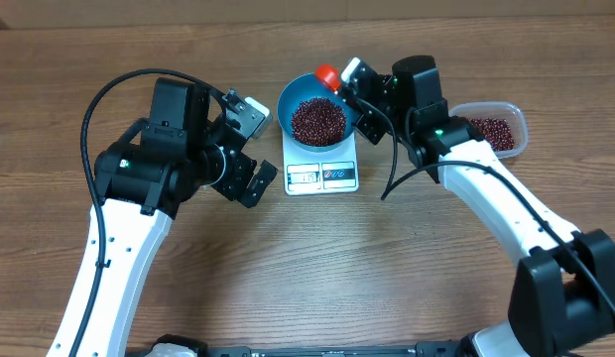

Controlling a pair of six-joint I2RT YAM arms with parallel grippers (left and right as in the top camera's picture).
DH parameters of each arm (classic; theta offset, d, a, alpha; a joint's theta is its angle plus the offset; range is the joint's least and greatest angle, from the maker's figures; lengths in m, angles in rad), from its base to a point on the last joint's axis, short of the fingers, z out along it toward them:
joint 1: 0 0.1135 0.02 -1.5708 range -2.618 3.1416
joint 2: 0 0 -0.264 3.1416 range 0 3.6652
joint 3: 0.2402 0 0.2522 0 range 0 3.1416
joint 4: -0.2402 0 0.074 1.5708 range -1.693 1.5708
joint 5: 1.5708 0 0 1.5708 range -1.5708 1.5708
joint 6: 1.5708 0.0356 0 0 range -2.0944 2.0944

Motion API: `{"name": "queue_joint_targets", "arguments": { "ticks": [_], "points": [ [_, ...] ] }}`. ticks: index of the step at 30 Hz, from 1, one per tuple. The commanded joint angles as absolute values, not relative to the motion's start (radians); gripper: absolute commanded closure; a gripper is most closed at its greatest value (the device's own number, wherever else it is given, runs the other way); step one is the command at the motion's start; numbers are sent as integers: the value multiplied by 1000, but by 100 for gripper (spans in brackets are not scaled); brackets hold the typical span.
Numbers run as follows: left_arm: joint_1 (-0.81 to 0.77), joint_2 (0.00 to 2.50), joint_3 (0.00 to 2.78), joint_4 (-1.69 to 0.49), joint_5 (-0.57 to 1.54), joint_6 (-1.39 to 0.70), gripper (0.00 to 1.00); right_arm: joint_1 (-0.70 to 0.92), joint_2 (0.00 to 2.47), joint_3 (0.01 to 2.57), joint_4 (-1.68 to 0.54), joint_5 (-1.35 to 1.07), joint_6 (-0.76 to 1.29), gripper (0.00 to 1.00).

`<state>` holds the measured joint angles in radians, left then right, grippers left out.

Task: Scoop item into bowl and weigh 150g on scale
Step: 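Tilt the red scoop to pour beans into the blue bowl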

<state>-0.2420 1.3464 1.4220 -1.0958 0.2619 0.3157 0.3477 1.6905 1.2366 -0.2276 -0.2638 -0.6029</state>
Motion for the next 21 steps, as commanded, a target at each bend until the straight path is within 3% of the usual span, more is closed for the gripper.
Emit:
{"name": "queue_joint_targets", "arguments": {
  "ticks": [1,11,21],
  "points": [
    [-242,1337,1443,-1096,281,307,0,354,1647,1259,-222,-259,-612,96],
    [-242,1337,1443,-1097,281,307,0,354,1644,1259,-244,-265,-614,96],
    [-242,1337,1443,-1096,281,307,0,292,1480,1259,-290,-293,-471,96]
  ]
}}
